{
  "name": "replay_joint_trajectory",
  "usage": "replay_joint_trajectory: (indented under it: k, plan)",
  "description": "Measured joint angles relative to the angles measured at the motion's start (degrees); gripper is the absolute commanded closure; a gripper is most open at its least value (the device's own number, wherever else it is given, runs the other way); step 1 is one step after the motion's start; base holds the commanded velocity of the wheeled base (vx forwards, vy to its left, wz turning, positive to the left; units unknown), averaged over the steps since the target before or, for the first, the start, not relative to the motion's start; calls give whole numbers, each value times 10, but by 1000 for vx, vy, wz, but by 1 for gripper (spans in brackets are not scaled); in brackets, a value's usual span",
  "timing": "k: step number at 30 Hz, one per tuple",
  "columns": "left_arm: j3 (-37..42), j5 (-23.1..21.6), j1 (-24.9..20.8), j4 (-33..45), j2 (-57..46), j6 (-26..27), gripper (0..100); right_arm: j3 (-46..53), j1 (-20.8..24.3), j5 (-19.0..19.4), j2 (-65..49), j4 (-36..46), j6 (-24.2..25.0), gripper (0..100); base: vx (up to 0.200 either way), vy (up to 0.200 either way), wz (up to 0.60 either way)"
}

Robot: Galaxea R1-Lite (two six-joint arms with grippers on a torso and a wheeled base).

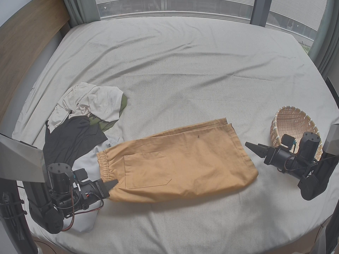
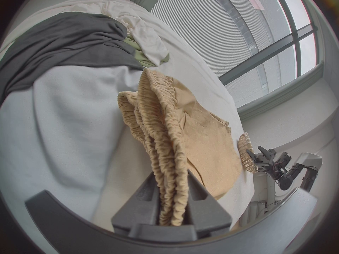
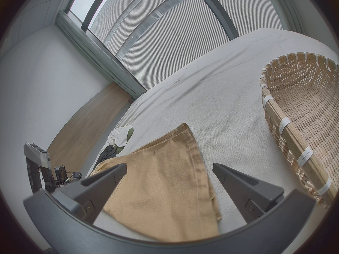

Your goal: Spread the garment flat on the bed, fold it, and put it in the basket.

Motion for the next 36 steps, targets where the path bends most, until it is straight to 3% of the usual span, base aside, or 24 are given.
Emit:
replay_joint_trajectory:
  k: [7,13,36]
  plan:
    - [31,-22,35,0,-24,3,100,0,3,0,-6,0,0,0,0,0,0]
    - [36,-24,36,0,-47,2,100,0,4,0,-8,0,0,0,0,0,0]
    - [-36,-20,-51,0,-66,-14,100,-2,1,2,-10,0,0,0,0,0,0]
